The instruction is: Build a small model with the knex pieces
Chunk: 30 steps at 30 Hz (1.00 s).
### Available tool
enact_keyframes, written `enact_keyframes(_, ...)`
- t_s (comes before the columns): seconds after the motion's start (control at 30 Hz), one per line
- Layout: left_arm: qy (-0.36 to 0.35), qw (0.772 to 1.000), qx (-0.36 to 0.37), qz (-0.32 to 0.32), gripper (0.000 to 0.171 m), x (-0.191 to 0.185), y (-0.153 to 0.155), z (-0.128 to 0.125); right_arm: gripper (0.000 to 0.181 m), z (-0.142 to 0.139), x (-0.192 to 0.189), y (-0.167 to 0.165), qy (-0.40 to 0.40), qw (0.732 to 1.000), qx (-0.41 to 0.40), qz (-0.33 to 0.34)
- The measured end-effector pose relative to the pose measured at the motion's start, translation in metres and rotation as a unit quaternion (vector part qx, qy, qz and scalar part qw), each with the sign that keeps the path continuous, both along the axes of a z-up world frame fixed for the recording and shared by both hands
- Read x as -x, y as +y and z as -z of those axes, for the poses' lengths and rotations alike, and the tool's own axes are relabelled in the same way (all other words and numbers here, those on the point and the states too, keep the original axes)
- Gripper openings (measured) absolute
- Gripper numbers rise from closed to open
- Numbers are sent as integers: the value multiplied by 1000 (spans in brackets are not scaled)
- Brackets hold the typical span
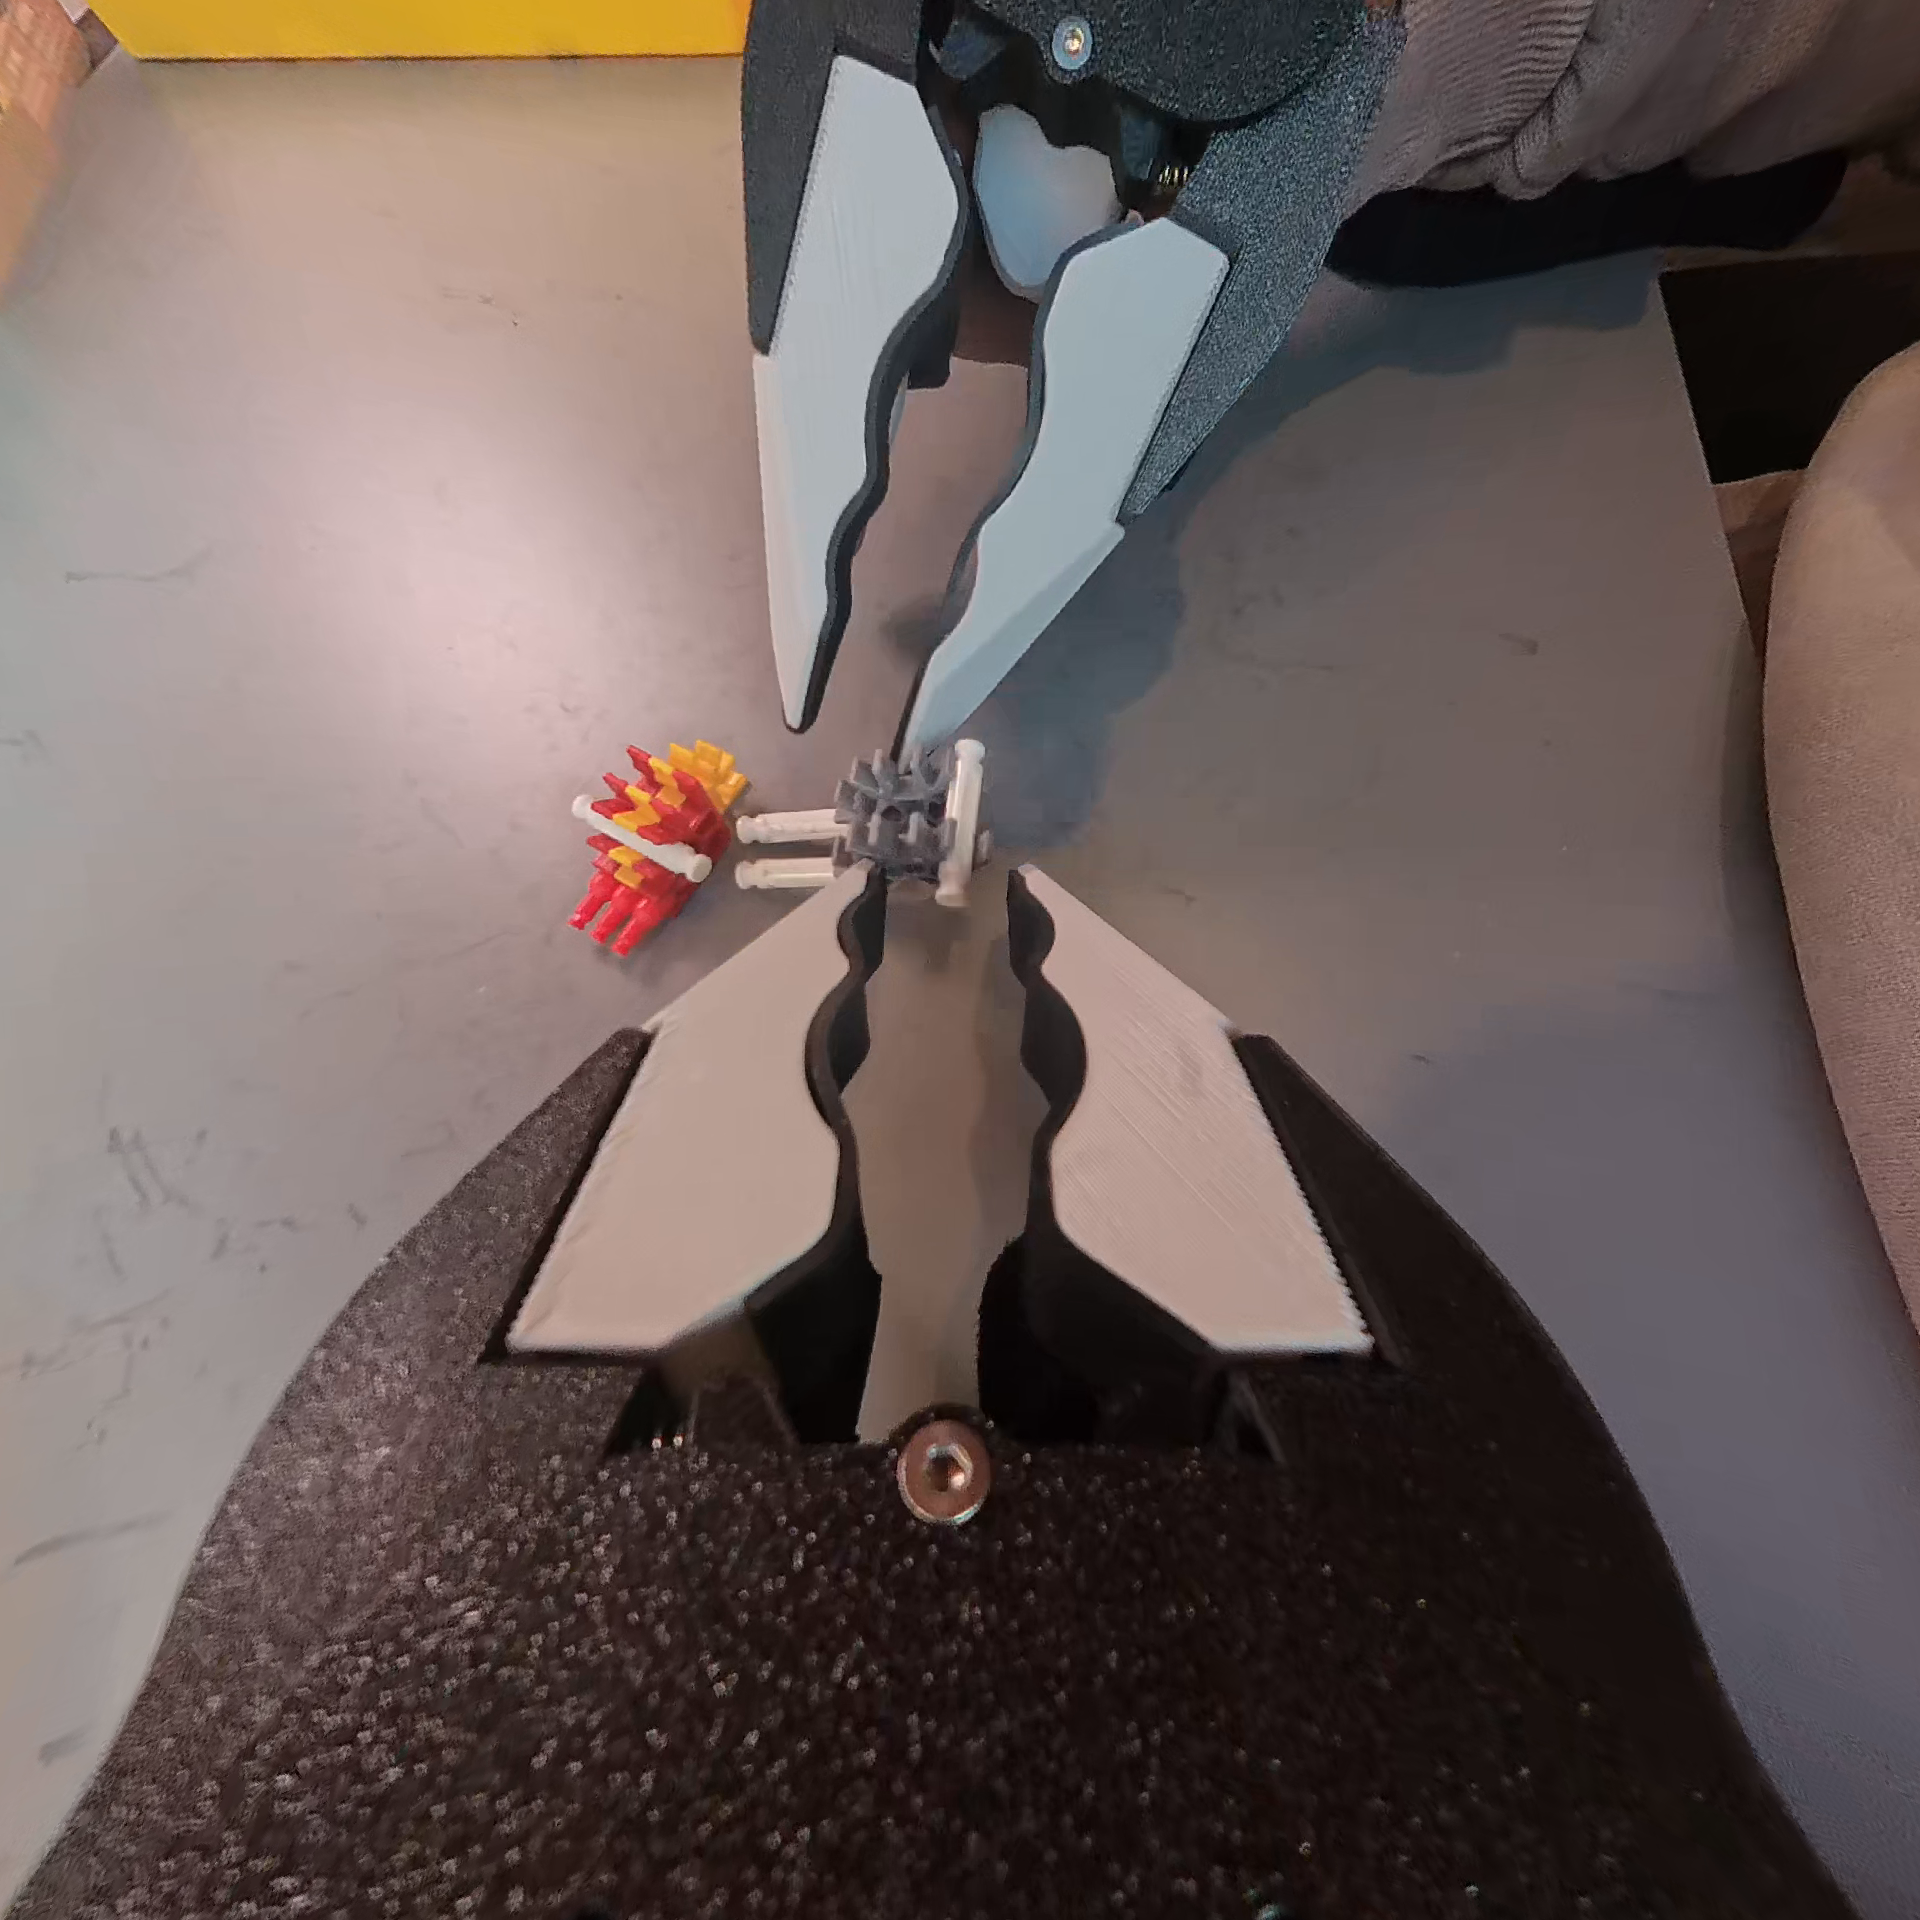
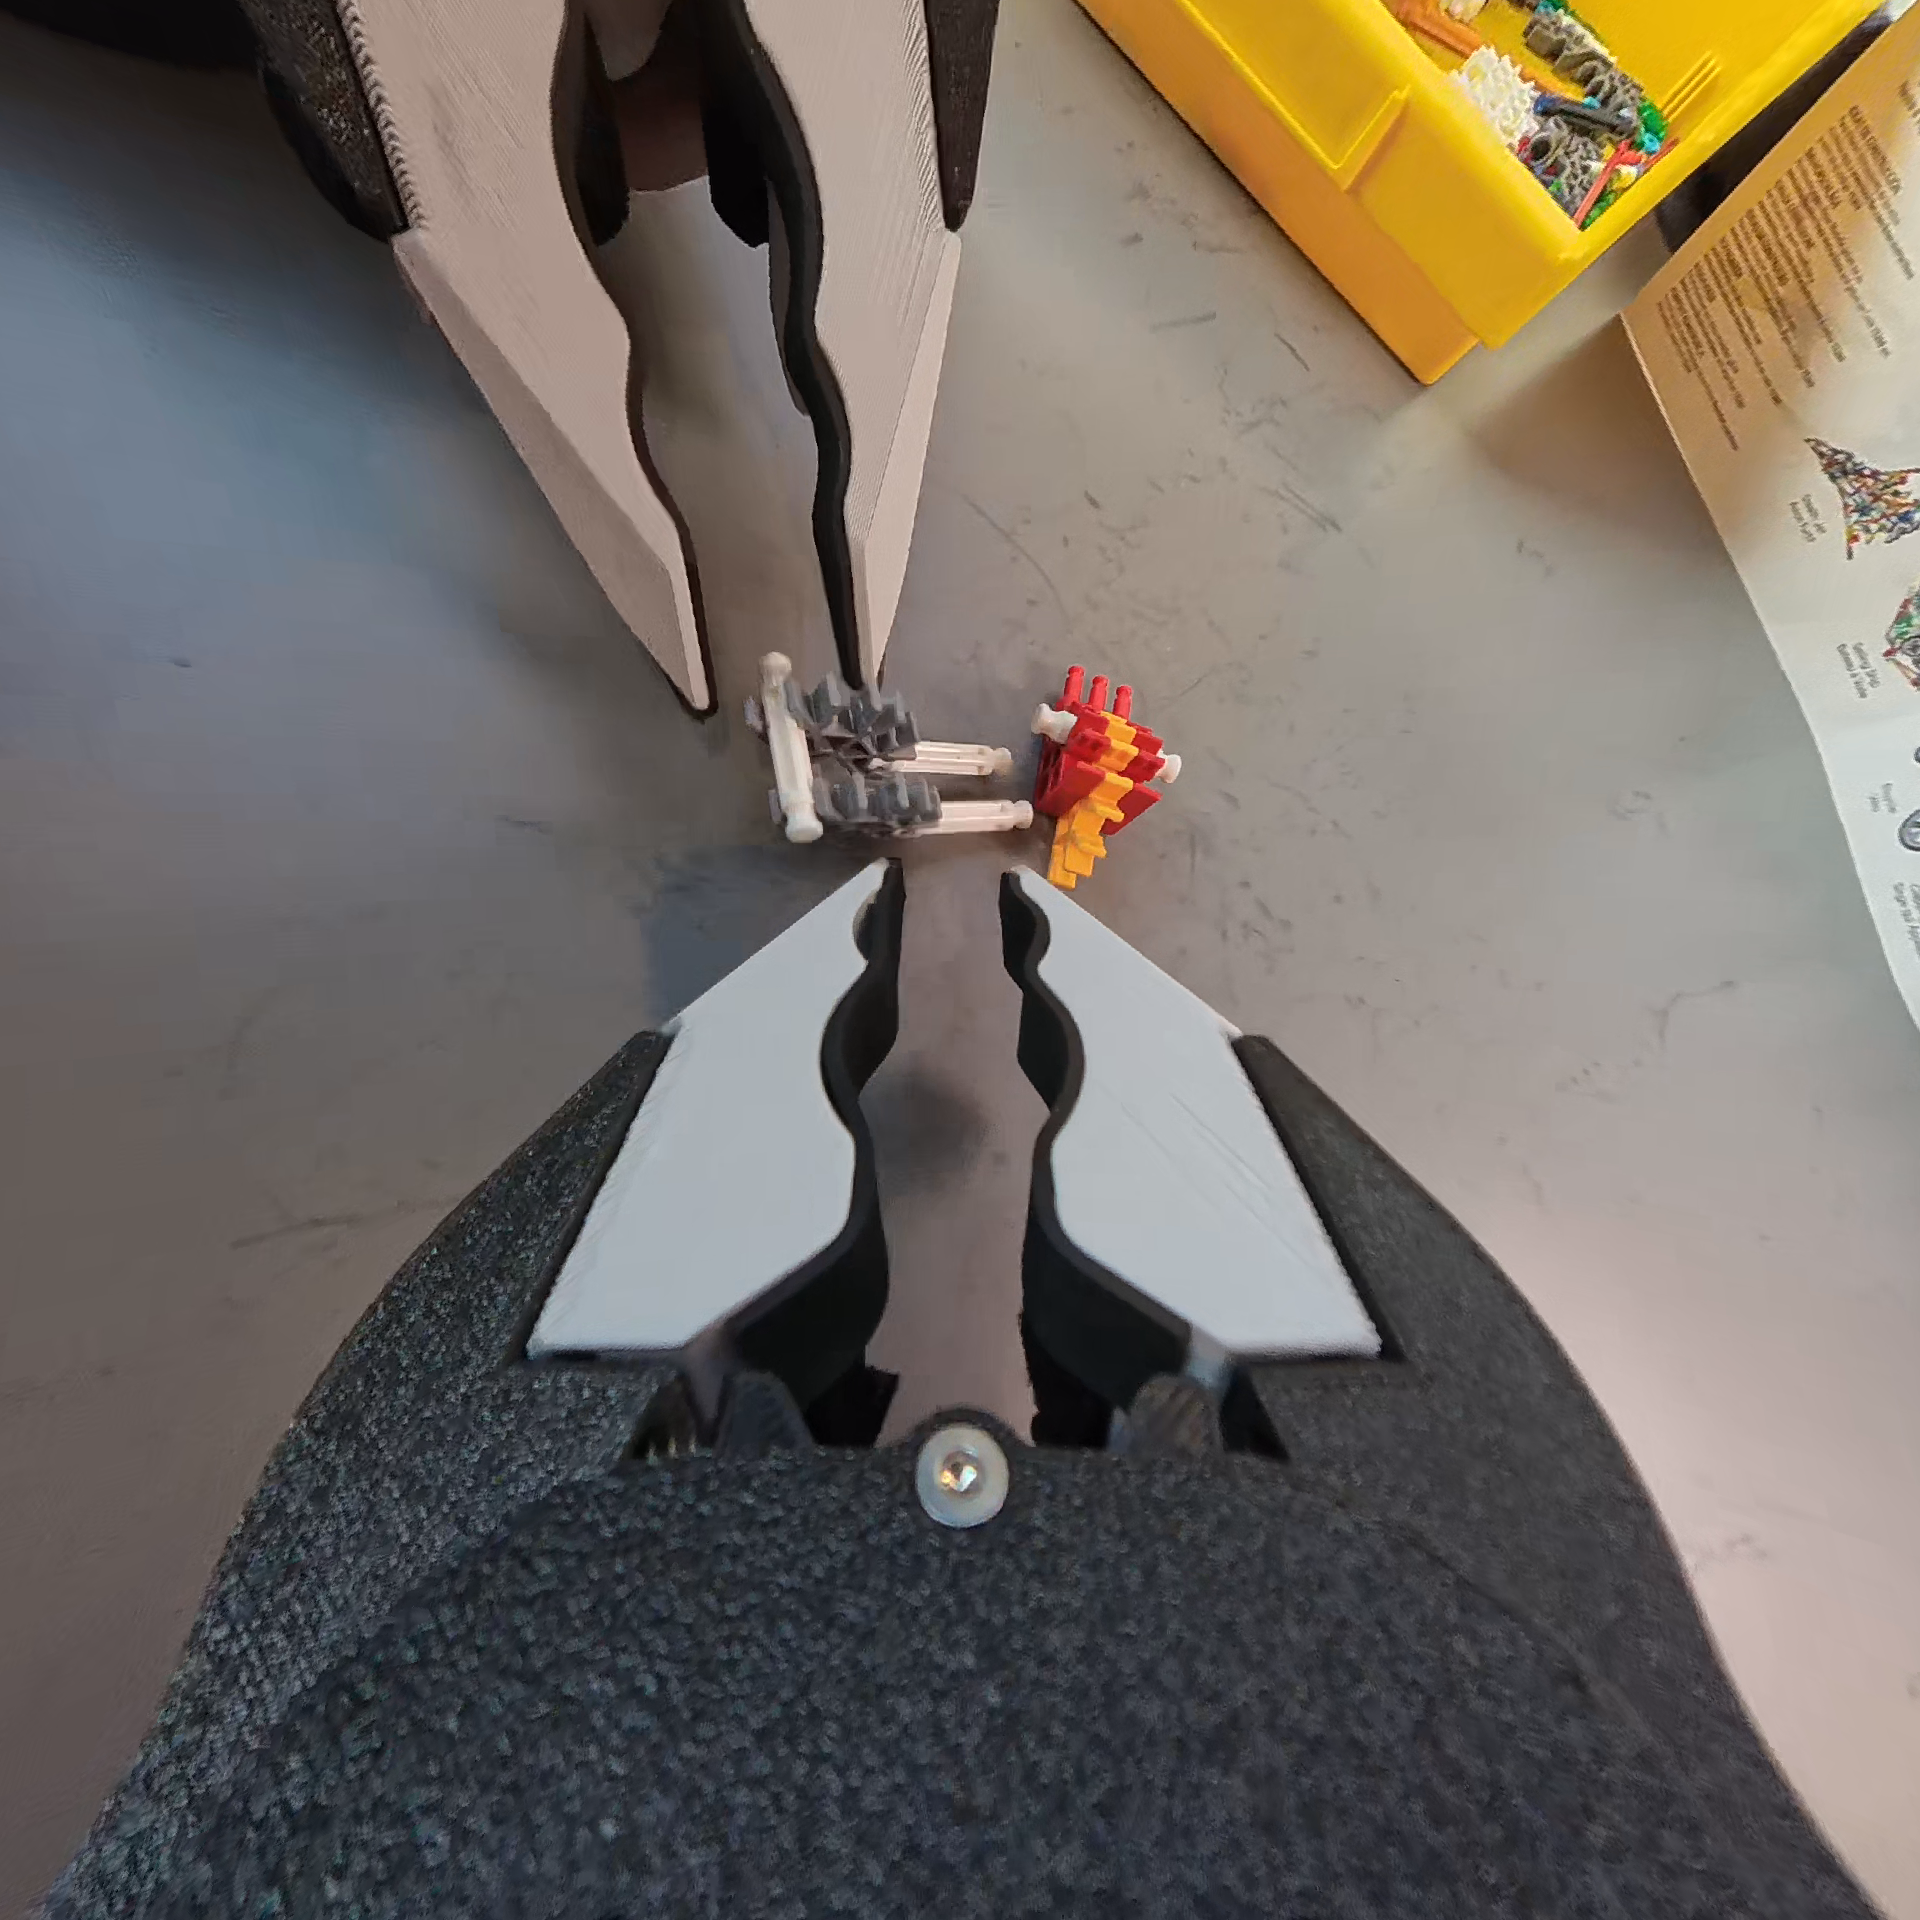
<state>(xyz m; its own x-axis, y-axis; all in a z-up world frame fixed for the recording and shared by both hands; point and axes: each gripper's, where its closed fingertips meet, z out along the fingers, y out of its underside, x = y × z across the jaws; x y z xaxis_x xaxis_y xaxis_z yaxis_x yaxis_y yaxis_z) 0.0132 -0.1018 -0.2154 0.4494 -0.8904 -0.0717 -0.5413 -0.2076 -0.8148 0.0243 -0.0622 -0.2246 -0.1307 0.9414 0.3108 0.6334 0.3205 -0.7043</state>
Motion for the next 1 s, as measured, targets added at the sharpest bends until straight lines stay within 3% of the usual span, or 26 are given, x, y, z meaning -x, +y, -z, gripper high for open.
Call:
enact_keyframes(0.17, -6, 1000, -5, -7, 24, 5, 2, -3, 29, -6, -10, -13, 1, 994, 105, -31)
enact_keyframes(0.33, -16, 1000, -14, -3, 24, 5, 4, -9, 49, -13, -2, -20, 13, 976, 215, -7)
enact_keyframes(0.43, -18, 1000, 16, -15, 32, 8, 6, -3, 49, -19, 4, -24, 22, 964, 265, 2)
enact_keyframes(0.6, -14, 999, 40, -13, 41, 3, 6, 5, 47, -13, 10, -23, -1, 968, 249, 6)
enact_keyframes(0.73, 0, 999, 30, -9, 41, 0, 7, 8, 34, -6, 12, -22, -16, 959, 281, 6)
enact_keyframes(1.0, 14, 1000, 15, -5, 36, -2, 6, 10, 29, -8, 10, -24, -24, 939, 343, -14)
